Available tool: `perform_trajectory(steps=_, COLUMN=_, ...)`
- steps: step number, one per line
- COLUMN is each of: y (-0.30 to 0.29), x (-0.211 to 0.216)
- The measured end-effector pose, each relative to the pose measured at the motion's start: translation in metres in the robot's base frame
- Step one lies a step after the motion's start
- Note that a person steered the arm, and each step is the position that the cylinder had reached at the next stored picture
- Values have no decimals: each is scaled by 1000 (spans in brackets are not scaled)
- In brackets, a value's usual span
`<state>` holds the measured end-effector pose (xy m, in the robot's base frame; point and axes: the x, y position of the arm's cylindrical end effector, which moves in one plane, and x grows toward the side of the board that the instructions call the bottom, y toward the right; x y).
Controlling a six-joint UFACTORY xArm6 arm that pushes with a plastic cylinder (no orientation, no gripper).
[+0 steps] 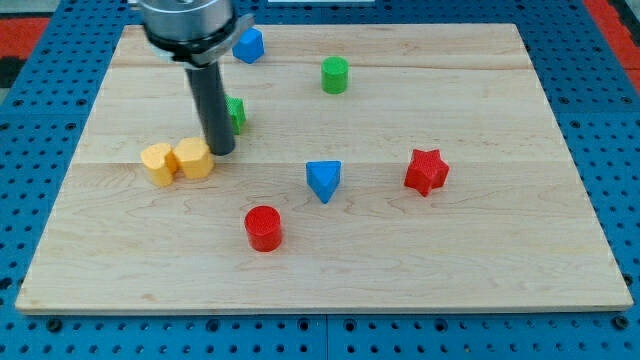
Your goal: Push the green star closer to the green circle
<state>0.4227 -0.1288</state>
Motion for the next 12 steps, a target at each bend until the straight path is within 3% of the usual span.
perform_trajectory(steps=2, y=-9, x=30)
perform_trajectory(steps=3, y=12, x=10)
perform_trajectory(steps=4, y=-5, x=-22)
perform_trajectory(steps=6, y=35, x=-63)
perform_trajectory(steps=8, y=-42, x=-64)
perform_trajectory(steps=10, y=-1, x=-81)
perform_trajectory(steps=12, y=-12, x=-99)
